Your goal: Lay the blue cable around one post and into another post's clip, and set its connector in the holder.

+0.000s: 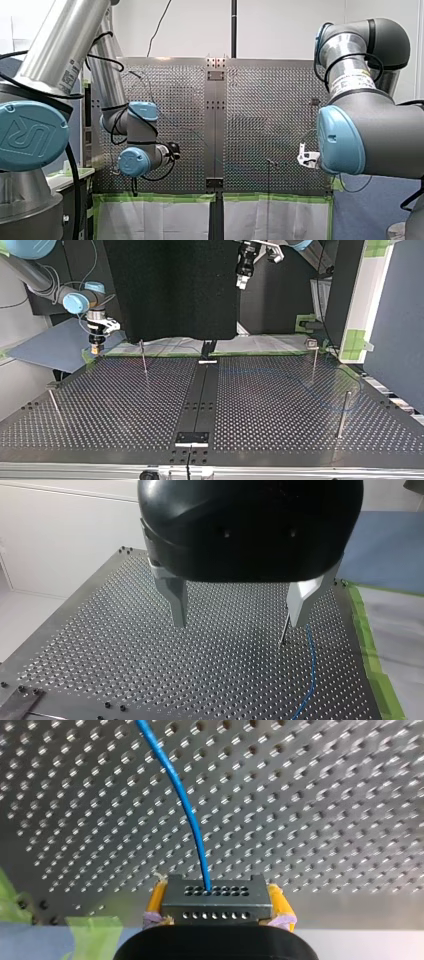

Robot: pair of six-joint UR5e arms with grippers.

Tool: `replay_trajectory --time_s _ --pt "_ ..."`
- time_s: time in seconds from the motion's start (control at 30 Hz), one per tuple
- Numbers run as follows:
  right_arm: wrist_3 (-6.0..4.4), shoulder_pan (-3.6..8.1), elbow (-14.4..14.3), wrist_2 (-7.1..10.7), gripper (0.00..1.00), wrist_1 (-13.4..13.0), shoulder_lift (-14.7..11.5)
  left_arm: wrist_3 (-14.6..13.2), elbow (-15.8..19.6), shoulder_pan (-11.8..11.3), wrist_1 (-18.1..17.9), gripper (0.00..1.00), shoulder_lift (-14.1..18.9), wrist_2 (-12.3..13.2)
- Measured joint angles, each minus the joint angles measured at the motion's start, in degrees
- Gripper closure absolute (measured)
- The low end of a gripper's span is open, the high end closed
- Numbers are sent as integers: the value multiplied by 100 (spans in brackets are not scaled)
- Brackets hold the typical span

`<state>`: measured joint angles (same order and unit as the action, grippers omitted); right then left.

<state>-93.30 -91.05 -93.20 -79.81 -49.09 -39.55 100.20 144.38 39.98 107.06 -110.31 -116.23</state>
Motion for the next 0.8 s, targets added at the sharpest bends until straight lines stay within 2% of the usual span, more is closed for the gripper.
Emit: replay_trajectory --time_s 0.8 --pt "4 -558 -32 -81 100 1011 -1197 0 0 -5 -8 0 1 52"
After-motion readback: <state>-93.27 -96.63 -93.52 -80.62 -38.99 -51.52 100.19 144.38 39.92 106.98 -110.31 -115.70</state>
